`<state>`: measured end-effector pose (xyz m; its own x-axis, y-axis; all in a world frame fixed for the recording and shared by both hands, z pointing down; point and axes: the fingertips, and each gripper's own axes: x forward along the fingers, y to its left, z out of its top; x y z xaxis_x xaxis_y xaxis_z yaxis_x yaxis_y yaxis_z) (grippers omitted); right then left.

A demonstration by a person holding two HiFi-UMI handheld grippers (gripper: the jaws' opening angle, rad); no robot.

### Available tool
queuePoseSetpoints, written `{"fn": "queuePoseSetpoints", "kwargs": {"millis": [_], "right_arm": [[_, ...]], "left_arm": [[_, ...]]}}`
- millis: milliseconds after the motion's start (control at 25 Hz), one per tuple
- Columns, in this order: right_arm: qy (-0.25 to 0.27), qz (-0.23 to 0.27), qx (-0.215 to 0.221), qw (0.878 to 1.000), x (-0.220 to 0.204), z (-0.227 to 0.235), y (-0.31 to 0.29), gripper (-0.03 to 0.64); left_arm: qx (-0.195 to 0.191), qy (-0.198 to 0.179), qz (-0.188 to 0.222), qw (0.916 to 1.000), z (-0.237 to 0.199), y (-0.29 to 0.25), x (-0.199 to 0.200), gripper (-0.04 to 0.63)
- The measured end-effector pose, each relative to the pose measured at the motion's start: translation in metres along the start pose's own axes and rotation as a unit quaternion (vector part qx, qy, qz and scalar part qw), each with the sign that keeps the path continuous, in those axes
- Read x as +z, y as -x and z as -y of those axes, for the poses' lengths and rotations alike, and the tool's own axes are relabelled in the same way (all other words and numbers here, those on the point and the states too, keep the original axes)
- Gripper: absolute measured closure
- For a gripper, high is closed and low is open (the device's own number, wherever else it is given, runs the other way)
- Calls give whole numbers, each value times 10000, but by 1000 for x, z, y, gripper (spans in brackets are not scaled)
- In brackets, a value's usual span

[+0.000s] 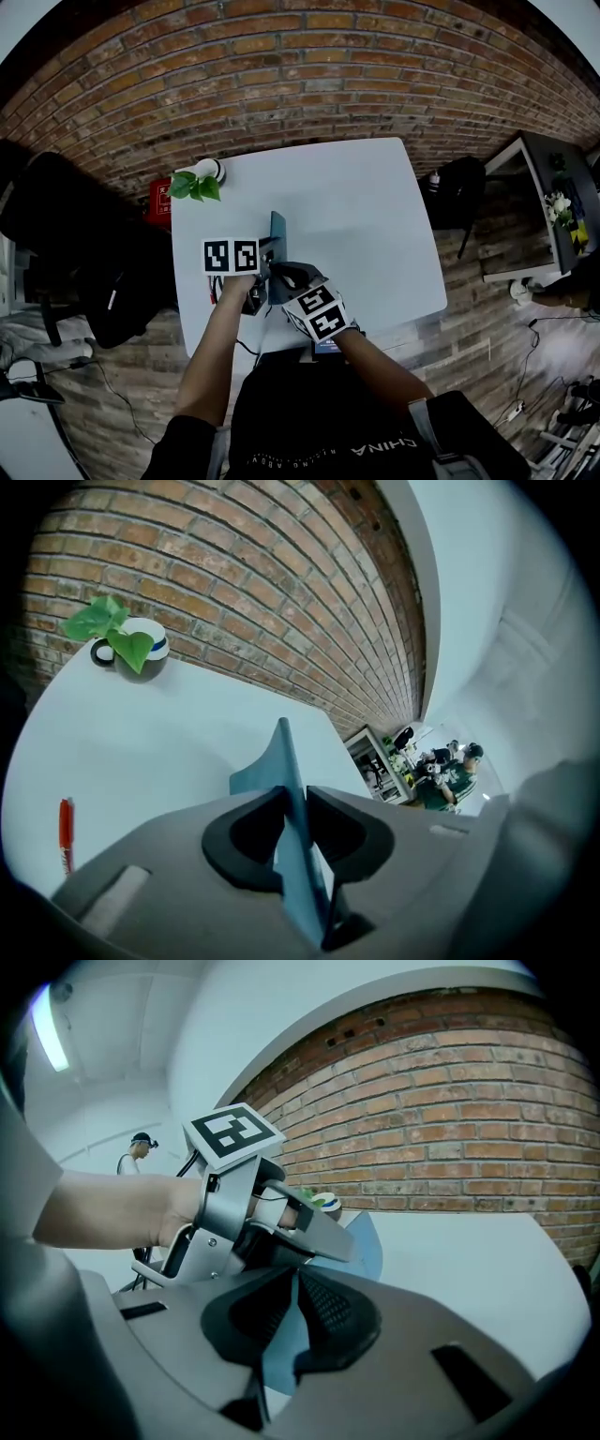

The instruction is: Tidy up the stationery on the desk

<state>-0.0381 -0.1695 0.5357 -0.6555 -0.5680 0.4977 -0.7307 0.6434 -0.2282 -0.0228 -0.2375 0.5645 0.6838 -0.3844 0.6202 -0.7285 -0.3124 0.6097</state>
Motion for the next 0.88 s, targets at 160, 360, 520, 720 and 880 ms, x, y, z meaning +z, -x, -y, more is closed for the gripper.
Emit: {"fn": "queuePoseSetpoints", "kwargs": {"millis": [160,360,520,720,880], "right_arm": [[-267,-120,-99,9995,-13,13,0,594],[-489,-328,-265,9979,-26,34,-11,603],[-581,-368,-317,9971,-29,44,-12,604],[-696,-261,-458,9962,-29,61,2,606],[-778,-177,-670,9946,-26,87,23,606]], "left_arm": [[94,178,100,9997,-12,5,-1,540],[-180,638,247,9975,-15,9,-1,541],[-553,945,304,9935,-5,10,-5,543],[-988,1148,479,9873,21,1,-2,543],[-1365,1363,558,9796,43,-19,5,543]]}}
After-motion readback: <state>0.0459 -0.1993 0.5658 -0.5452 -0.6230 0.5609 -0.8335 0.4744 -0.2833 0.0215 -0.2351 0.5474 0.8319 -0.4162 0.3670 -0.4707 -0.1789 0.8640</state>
